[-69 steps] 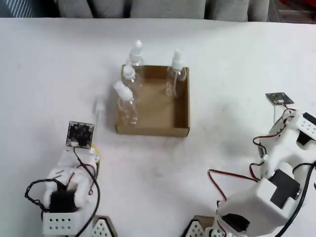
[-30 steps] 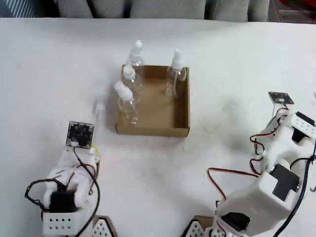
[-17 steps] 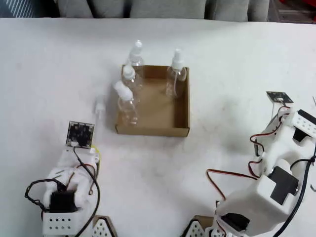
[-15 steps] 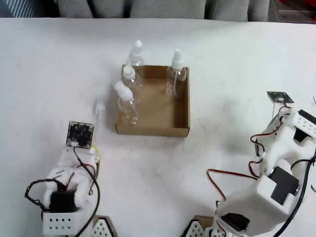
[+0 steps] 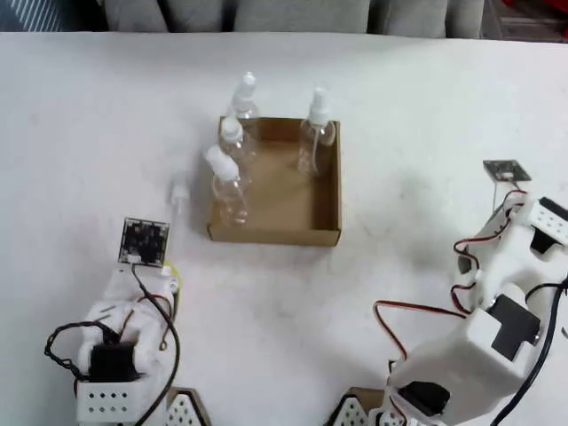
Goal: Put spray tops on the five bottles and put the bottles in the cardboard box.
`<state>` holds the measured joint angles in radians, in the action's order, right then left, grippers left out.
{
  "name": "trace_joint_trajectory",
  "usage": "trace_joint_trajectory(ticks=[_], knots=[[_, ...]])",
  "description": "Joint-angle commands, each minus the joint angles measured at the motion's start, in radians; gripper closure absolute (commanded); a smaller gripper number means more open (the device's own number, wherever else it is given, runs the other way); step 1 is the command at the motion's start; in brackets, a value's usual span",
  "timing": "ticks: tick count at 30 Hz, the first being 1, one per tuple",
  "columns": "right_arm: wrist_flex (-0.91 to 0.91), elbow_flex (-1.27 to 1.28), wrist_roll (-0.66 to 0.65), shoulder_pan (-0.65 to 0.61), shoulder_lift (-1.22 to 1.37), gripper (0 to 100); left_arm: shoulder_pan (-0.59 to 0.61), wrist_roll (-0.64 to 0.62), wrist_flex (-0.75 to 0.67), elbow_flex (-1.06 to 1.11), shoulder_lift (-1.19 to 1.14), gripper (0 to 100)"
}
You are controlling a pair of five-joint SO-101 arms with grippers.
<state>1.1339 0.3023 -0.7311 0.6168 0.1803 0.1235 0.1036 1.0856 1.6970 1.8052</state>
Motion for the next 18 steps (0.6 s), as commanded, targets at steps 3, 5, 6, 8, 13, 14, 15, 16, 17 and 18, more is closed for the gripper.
trace_joint_trajectory(ticks=[3,5,6,8,13,14,15,16,17,18], knots=[[0.202,-0.118,-0.003,0.016,-0.157,98.2,0.005,0.012,0.008,-0.005,0.012,93],[0.291,-0.104,-0.002,0.012,-0.234,98.2,0.007,0.012,0.008,-0.005,0.012,93],[0.318,-0.080,0.006,0.012,-0.271,98.2,0.007,0.012,0.008,-0.005,0.012,93],[0.320,-0.011,0.068,0.005,-0.338,98.2,0.007,0.012,0.006,-0.005,0.015,93],[0.174,0.204,0.146,0.008,-0.470,98.2,0.007,0.011,0.015,-0.041,0.010,93],[0.142,0.244,0.144,0.008,-0.487,98.2,0.007,0.011,0.040,-0.066,0.010,93],[0.116,0.281,0.144,0.008,-0.503,98.3,0.008,0.012,0.071,-0.097,0.010,93],[0.097,0.313,0.144,0.008,-0.515,98.3,0.016,0.012,0.091,-0.127,0.010,93],[0.085,0.338,0.144,0.008,-0.524,98.3,0.028,0.014,0.106,-0.160,0.010,93],[0.081,0.358,0.144,0.008,-0.532,98.3,0.038,0.025,0.120,-0.195,0.008,93]])
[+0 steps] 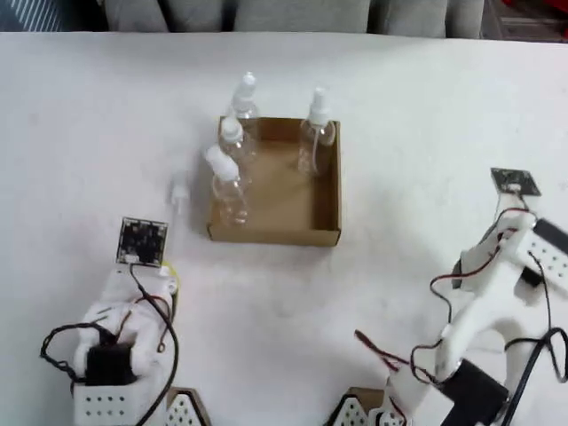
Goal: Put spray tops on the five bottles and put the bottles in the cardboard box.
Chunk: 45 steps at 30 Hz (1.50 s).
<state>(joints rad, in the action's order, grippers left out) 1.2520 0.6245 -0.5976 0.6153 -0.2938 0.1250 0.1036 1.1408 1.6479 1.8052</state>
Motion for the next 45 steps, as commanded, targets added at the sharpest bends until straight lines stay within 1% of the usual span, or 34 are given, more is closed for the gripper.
trace_joint_trajectory(ticks=[1,3,4,8,10,13,15,17,20,25,29,32,35,38,40,43,45], knots=[[-0.039,0.046,0.011,0.012,-0.062,98.3,0.041,0.055,0.081,-0.183,0.008,93],[-0.038,0.058,0.011,0.012,-0.067,98.3,0.041,0.112,0.121,-0.269,-0.005,93],[-0.036,0.058,0.011,0.016,-0.065,98.3,0.039,0.120,0.130,-0.313,-0.027,93],[-0.033,0.058,0.018,0.018,-0.067,98.3,0.038,0.110,0.126,-0.479,-0.194,93],[-0.024,0.058,0.028,-0.010,-0.067,98.3,0.038,0.110,0.087,-0.562,-0.314,93],[0.024,0.061,0.149,-0.077,-0.058,98.3,0.036,0.110,0.012,-0.661,-0.507,93],[0.022,0.083,0.233,-0.125,-0.062,98.2,0.036,0.110,-0.015,-0.730,-0.639,93],[-0.012,0.112,0.298,-0.170,-0.065,98.2,0.036,0.110,-0.018,-0.801,-0.768,93],[-0.105,0.176,0.342,-0.202,-0.059,98.2,0.035,0.109,-0.020,-0.907,-0.957,93],[-0.280,0.305,0.344,-0.222,-0.062,98.2,0.035,0.109,-0.014,-1.094,-1.254,93],[-0.309,0.328,0.342,-0.260,-0.058,98.2,0.025,0.109,-0.006,-1.263,-1.472,93],[-0.309,0.334,0.342,-0.266,-0.056,98.2,-0.018,0.098,0.048,-1.395,-1.623,93],[-0.338,0.350,0.342,-0.266,-0.056,98.2,-0.058,0.002,0.106,-1.531,-1.762,93],[-0.340,0.351,0.342,-0.263,-0.056,98.2,-0.062,-0.068,0.146,-1.659,-1.886,92],[-0.341,0.351,0.342,-0.263,-0.056,98.2,-0.059,-0.077,0.172,-1.728,-1.959,89],[-0.343,0.351,0.342,-0.263,-0.056,98.2,-0.056,-0.080,0.216,-1.803,-2.046,81],[-0.343,0.351,0.342,-0.265,-0.056,98.2,-0.056,-0.080,0.226,-1.837,-2.091,78]])
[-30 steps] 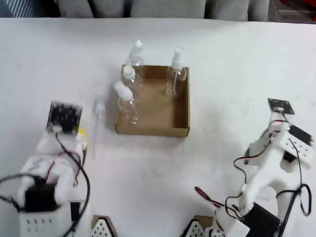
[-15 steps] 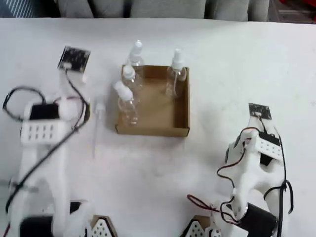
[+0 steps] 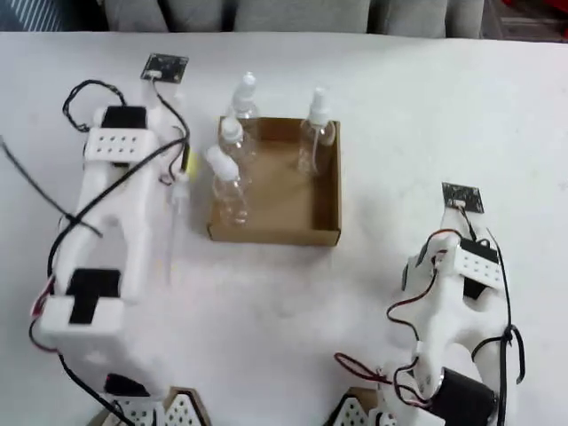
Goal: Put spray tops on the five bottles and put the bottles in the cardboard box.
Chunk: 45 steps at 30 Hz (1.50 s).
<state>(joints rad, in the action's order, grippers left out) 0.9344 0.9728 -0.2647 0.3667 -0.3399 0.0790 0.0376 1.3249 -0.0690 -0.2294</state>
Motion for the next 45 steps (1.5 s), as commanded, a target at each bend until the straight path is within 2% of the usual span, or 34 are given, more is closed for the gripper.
trace_joint_trajectory(ticks=[1,13,39,41,44,45], knots=[[-0.025,0.003,0.009,-0.018,-0.010,98.2,-0.010,-0.014,0.040,-0.130,-0.076,78],[-0.027,0.003,0.009,-0.018,-0.010,98.2,0.004,-0.011,0.034,-0.175,-0.203,79],[-0.027,0.003,0.008,-0.018,-0.010,98.2,0.022,-0.015,-0.104,-0.173,-0.397,80],[-0.027,0.003,0.008,-0.018,-0.010,98.2,0.022,-0.015,-0.106,-0.173,-0.397,84],[-0.027,0.003,0.008,-0.018,-0.010,98.2,0.021,-0.015,-0.121,-0.175,-0.398,99],[-0.027,0.003,0.008,-0.018,-0.010,98.2,0.021,-0.015,-0.124,-0.175,-0.400,98]])
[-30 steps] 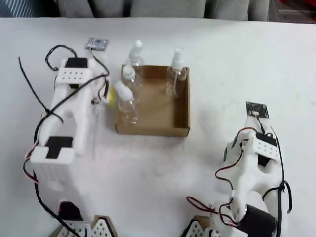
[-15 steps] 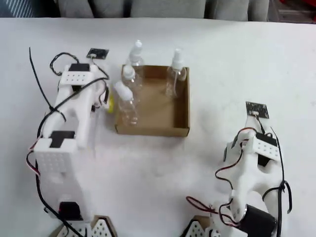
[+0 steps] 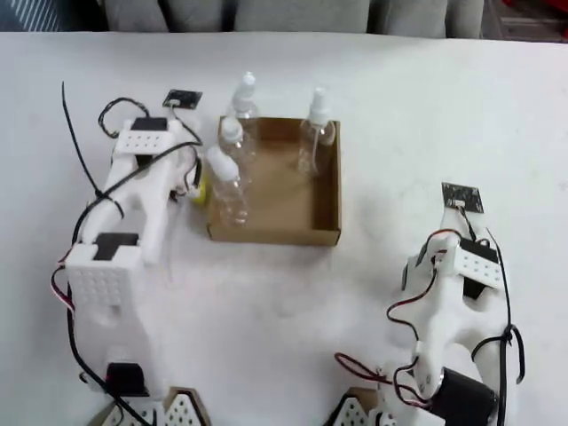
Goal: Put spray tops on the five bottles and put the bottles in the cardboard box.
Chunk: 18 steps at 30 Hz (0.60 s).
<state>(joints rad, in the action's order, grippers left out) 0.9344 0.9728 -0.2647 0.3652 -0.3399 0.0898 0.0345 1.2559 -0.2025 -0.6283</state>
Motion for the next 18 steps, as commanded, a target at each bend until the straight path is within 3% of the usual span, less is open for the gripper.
trace_joint_trajectory(ticks=[1,6,14,18], knots=[[-0.027,0.003,0.008,-0.016,-0.010,98.2,0.010,-0.012,-0.052,-0.041,0.001,96],[-0.027,0.003,0.008,-0.016,-0.010,98.2,0.016,-0.012,-0.041,-0.040,0.008,98],[-0.027,0.002,0.017,-0.012,-0.022,98.2,0.019,-0.012,0.152,-0.017,0.232,98],[-0.027,-0.037,0.020,0.002,-0.045,98.2,0.019,-0.012,0.089,0.157,0.426,98]])
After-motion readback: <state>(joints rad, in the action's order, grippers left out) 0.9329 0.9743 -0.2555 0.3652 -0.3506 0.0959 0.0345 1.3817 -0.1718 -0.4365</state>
